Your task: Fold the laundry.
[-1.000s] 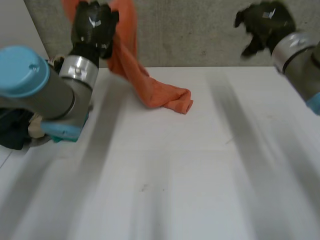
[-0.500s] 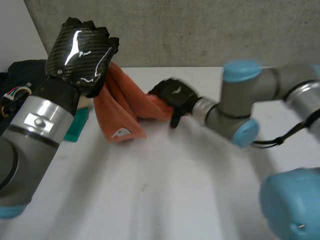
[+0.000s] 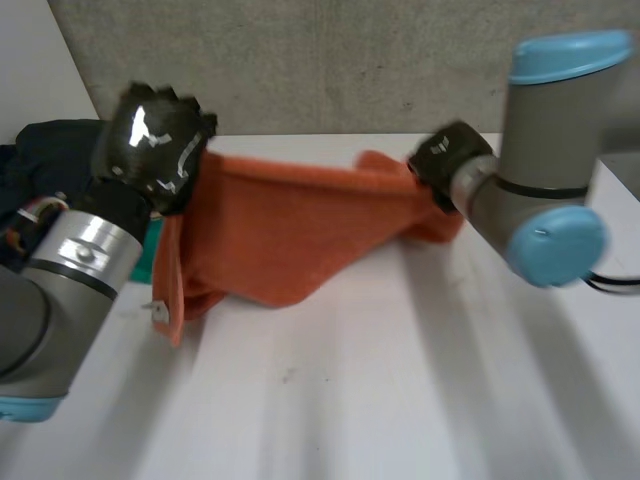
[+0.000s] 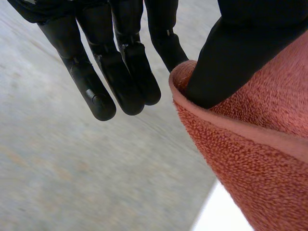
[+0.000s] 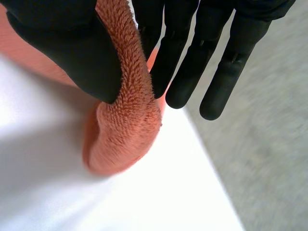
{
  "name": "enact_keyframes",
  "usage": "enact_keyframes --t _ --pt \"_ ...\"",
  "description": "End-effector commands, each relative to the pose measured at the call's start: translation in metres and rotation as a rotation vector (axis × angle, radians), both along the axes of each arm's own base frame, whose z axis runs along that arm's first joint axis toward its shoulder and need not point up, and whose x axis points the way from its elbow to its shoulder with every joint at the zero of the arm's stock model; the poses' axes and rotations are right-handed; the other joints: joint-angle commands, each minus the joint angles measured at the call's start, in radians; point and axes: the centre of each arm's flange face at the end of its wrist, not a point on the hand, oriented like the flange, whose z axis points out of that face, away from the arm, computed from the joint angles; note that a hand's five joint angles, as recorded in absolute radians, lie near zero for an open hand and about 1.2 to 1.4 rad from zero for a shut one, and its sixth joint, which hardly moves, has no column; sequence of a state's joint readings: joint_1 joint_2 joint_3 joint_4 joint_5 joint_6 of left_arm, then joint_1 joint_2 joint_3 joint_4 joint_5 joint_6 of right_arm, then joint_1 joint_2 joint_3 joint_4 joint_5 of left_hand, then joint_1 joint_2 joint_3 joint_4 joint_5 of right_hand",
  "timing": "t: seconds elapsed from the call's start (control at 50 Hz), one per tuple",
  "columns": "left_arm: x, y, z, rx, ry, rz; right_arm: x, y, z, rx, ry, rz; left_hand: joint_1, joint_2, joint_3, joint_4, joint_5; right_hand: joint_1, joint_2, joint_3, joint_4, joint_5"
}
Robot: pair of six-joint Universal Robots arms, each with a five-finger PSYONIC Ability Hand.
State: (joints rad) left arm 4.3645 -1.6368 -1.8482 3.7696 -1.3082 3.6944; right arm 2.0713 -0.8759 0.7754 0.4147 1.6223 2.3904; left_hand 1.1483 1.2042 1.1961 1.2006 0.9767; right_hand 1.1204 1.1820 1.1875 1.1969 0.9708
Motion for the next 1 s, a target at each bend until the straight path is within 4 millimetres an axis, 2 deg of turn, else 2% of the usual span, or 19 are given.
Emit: enact_keyframes --t 0.02,0.06,0.08,0.12,0.2,0.24,0.32,0.38,0.42,0.5,0.66,0.8,0.84,0.88,0.92,1.0 --pt "-0.02 0.002 -0.055 0.169 -0.071 -0.056 -0.032 0.065 -0.058 0.331 0.197 0.038 0.248 0.192 0.2 0.196 0.245 0.254 0.192 0.187 0.177 0.229" --pt "-0.023 0.001 -0.063 0.19 -0.081 -0.062 -0.031 0.072 -0.063 0.367 0.179 0.036 0.248 0.192 0.2 0.196 0.245 -0.184 -0.246 -0.252 -0.261 -0.209" --pt "-0.025 0.001 -0.067 0.199 -0.086 -0.063 -0.031 0.072 -0.064 0.388 0.144 0.014 0.248 0.192 0.2 0.196 0.245 -0.632 -0.693 -0.699 -0.708 -0.657" --pt "-0.026 0.0 -0.07 0.211 -0.093 -0.066 -0.032 0.068 -0.062 0.385 0.109 -0.012 0.248 0.192 0.2 0.196 0.245 -0.914 -0.976 -0.981 -0.991 -0.939" --pt "-0.025 0.003 -0.072 0.234 -0.101 -0.066 -0.027 0.046 -0.039 0.288 -0.02 -0.039 0.248 0.192 0.2 0.196 0.245 -0.946 -1.007 -1.013 -1.022 -0.971" --pt "-0.025 0.005 -0.073 0.247 -0.108 -0.067 -0.034 0.028 -0.025 0.228 -0.059 -0.071 0.248 0.192 0.2 0.196 0.245 -0.946 -1.007 -1.013 -1.022 -0.971" --pt "-0.022 0.012 -0.068 0.26 -0.114 -0.067 -0.045 0.01 -0.008 0.167 -0.062 -0.107 0.248 0.192 0.2 0.196 0.245 -0.946 -1.007 -1.013 -1.022 -0.971" --pt "-0.018 0.019 -0.065 0.272 -0.12 -0.066 -0.048 0.005 -0.004 0.154 -0.029 -0.105 0.248 0.192 0.2 0.196 0.245 -0.946 -1.007 -1.013 -1.022 -0.971" --pt "-0.016 0.024 -0.065 0.282 -0.122 -0.066 -0.049 0.002 -0.009 0.171 0.009 -0.098 0.248 0.192 0.2 0.196 0.245 -0.946 -1.007 -1.013 -1.022 -0.971" --pt "-0.012 0.029 -0.066 0.291 -0.127 -0.061 -0.046 -0.002 -0.036 0.233 0.062 -0.087 0.248 0.192 0.2 0.196 0.245 -0.946 -1.007 -1.013 -1.022 -0.971" --pt "-0.007 0.028 -0.073 0.311 -0.134 -0.049 -0.047 -0.005 -0.073 0.305 0.131 -0.084 0.248 0.192 0.2 0.196 0.245 -0.946 -1.007 -1.013 -1.022 -0.971" --pt "-0.006 0.022 -0.075 0.312 -0.134 -0.038 -0.05 -0.013 -0.096 0.32 0.158 -0.091 0.248 0.192 0.2 0.196 0.245 -0.801 -0.862 -0.868 -0.877 -0.826" --pt "-0.006 0.02 -0.077 0.315 -0.135 -0.035 -0.049 -0.014 -0.101 0.322 0.159 -0.091 0.248 0.192 0.2 0.196 0.245 -0.693 -0.754 -0.76 -0.769 -0.718" --pt "-0.007 0.015 -0.078 0.315 -0.133 -0.032 -0.049 -0.017 -0.104 0.313 0.155 -0.093 0.248 0.192 0.2 0.196 0.245 -0.265 -0.327 -0.332 -0.342 -0.29" --pt "-0.008 0.012 -0.078 0.312 -0.131 -0.031 -0.048 -0.021 -0.101 0.284 0.142 -0.095 0.248 0.192 0.2 0.196 0.245 0.273 0.211 0.206 0.197 0.248" --pt "-0.012 -0.007 -0.072 0.268 -0.114 -0.02 -0.046 -0.043 -0.08 0.121 0.06 -0.121 0.248 0.192 0.2 0.196 0.245 0.276 0.214 0.209 0.199 0.251"
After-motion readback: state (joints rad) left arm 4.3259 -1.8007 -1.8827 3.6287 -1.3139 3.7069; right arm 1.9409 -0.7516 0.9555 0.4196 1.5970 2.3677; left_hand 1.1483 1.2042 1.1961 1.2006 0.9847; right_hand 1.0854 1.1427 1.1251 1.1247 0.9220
